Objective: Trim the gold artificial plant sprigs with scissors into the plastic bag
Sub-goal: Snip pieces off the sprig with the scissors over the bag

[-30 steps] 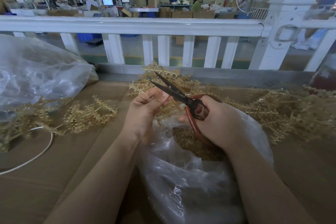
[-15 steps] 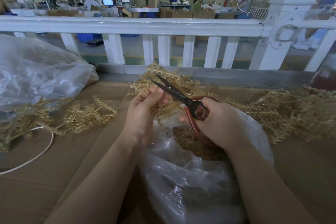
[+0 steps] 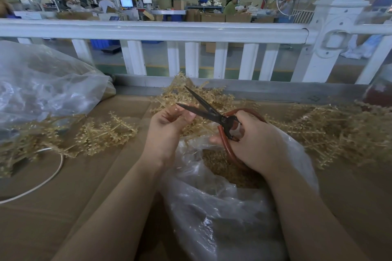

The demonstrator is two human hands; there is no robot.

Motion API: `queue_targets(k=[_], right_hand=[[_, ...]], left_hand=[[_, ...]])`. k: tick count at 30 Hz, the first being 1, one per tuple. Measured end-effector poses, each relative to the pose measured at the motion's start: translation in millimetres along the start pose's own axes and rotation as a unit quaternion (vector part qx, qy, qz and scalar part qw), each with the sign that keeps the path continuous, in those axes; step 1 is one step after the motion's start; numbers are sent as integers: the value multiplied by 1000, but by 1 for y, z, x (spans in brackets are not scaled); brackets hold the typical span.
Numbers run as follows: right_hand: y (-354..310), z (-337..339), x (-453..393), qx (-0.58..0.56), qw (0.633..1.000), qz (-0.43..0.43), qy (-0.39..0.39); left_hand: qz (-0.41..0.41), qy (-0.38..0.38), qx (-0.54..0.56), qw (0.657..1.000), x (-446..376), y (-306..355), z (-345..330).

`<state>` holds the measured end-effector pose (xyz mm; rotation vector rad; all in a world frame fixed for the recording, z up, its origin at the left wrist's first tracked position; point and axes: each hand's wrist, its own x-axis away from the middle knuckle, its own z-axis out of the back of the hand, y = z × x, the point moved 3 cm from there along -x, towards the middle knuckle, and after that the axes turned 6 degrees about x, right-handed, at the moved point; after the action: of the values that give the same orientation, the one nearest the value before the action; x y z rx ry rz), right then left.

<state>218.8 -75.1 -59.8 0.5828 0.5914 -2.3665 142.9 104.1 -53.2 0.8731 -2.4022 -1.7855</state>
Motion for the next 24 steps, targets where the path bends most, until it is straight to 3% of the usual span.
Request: queue_targets(k=[24], right_hand=[[3,-2,-2,28,999,-5,22]], left_hand=[[13,-12,67,998,-3,-4,1]])
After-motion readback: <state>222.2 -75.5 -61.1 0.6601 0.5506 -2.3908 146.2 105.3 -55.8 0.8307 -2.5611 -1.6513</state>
